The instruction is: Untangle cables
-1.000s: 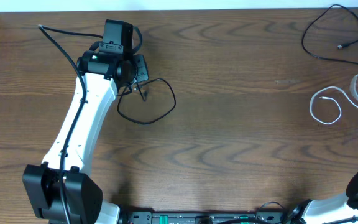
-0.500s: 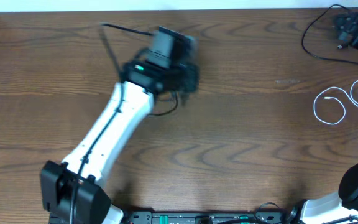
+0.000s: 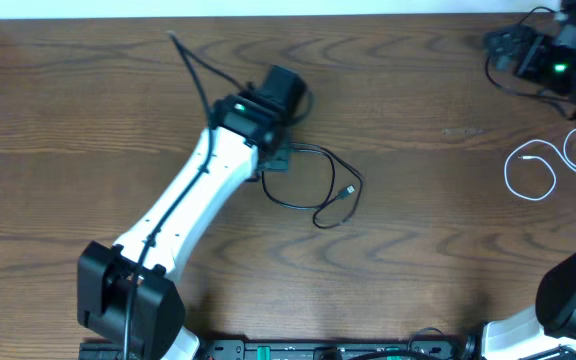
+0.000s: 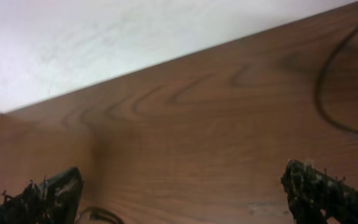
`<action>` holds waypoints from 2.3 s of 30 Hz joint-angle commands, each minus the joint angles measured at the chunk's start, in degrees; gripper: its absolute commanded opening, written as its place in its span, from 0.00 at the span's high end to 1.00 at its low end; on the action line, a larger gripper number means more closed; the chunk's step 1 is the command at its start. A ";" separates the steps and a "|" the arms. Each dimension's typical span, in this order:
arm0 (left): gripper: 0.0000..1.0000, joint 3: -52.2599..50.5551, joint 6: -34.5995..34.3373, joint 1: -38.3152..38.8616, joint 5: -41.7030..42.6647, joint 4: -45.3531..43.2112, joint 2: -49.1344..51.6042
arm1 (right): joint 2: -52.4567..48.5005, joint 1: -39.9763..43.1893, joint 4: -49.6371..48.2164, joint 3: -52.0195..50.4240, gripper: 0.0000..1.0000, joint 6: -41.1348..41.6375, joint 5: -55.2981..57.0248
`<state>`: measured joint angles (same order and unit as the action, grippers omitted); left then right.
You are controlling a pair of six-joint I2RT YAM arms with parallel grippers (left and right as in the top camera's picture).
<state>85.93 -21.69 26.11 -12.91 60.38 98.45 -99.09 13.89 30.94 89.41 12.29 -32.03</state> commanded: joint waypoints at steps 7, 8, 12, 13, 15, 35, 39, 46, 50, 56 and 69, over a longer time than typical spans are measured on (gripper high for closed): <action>0.33 0.42 -6.71 -10.25 -0.46 2.54 -0.13 | -2.93 -19.06 14.78 -0.66 0.01 -4.92 8.98; 0.33 0.42 -6.71 -11.19 -0.13 2.43 -0.13 | -4.39 -21.70 16.04 -0.66 0.01 -7.69 9.42; 0.33 0.42 -6.73 -13.40 0.42 2.10 -0.13 | -9.97 -29.16 16.68 -0.66 0.07 -13.77 16.04; 0.33 0.42 -6.71 -14.10 1.42 1.92 -0.13 | -11.34 -30.71 16.65 -0.66 0.12 -13.88 17.94; 0.33 0.42 -6.73 -15.28 3.63 1.36 -0.13 | -14.40 -33.73 16.87 -0.66 0.17 -13.88 19.02; 0.33 0.42 -6.71 -16.33 5.01 -0.46 -0.13 | -23.23 -44.83 17.70 -0.66 0.49 -14.73 29.59; 0.33 0.42 -6.71 -16.33 5.01 -0.46 -0.13 | -23.32 -44.52 17.57 -0.66 0.50 -14.71 33.75; 0.33 0.42 -6.71 -16.33 5.01 -0.46 -0.13 | -26.99 -44.50 19.04 -0.66 0.51 -16.24 35.12; 0.33 0.42 -6.71 -16.33 5.01 -0.48 -0.13 | -26.99 -43.43 20.20 -0.66 0.56 -14.29 35.08; 0.33 0.42 -6.73 -16.33 5.01 -0.48 -0.13 | -26.97 -38.14 22.67 -0.63 0.99 -4.81 34.86; 0.33 0.42 -6.71 -16.33 5.35 -1.14 -0.13 | -8.83 -9.53 26.34 3.63 0.99 -0.52 35.98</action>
<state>85.93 -27.49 9.96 -7.79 59.42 98.45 -115.77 -0.67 56.21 91.13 10.48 2.39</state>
